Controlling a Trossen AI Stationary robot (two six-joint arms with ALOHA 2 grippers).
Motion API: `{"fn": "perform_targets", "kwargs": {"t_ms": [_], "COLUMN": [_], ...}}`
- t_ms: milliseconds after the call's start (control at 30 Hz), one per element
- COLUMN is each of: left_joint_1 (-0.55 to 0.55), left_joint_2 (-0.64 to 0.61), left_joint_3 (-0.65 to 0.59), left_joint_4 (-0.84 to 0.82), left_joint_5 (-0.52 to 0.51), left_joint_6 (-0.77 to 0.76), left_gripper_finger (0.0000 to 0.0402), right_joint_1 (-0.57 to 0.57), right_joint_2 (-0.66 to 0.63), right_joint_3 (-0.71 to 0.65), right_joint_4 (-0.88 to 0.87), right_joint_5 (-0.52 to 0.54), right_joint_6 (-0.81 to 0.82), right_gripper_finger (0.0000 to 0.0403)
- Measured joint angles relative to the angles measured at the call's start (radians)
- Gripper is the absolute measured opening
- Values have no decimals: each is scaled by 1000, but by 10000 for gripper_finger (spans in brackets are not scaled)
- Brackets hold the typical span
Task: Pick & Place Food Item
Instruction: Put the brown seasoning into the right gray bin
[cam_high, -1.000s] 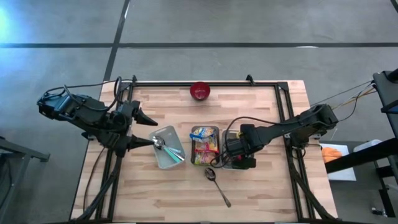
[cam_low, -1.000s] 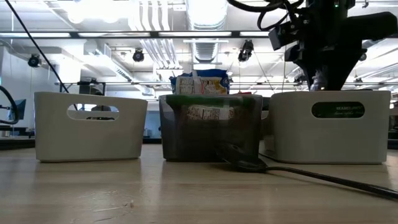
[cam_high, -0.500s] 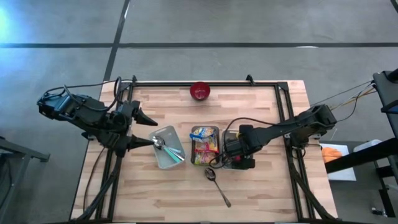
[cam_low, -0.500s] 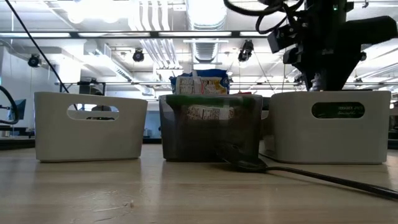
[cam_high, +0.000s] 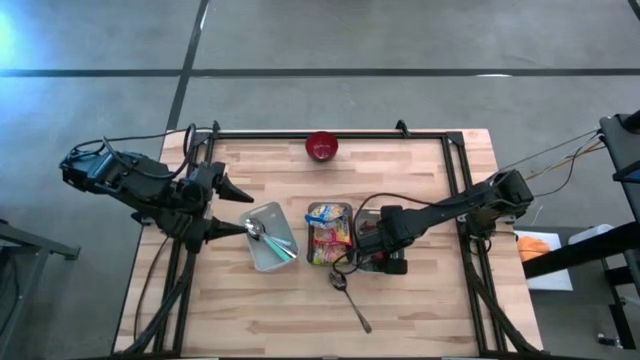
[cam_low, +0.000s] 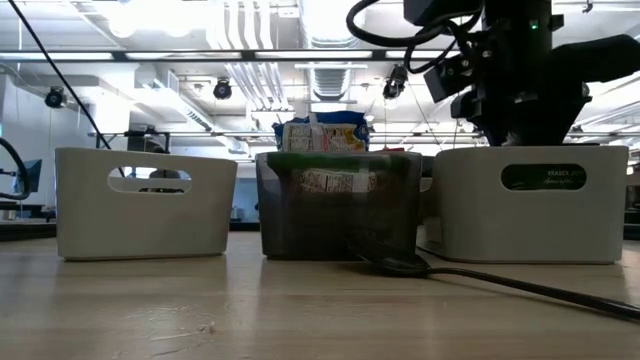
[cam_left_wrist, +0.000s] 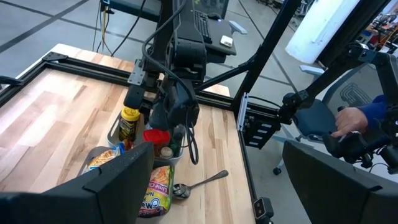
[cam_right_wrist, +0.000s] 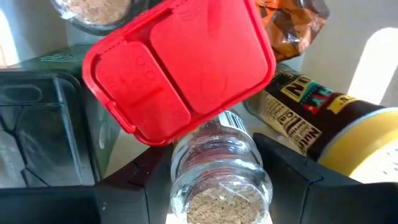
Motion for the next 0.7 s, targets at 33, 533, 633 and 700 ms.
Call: {"fn": "perform_targets", "kwargs": {"t_ms": [33,533,633,700], "left_joint_1": [0,-2,-2,-2], "left_joint_2": [0,0,0,0], "left_joint_3": [0,0,0,0], "left_joint_4": [0,-1,-1,-1], "left_joint_5": [0,5,11,11], "left_joint_6": [0,-4,-7,-7], "left_gripper_finger": [361,361,361,361], "right_joint_1": [0,0,0,0], "right_joint_2": [0,0,0,1], "right_joint_3": [0,-5,-9,-11], "right_joint_4": [2,52,52,52], "right_joint_5": [-2,-63,-77,-86], "right_joint_6": [-1,11,13,19], "right_gripper_finger": [184,187,187,187]}}
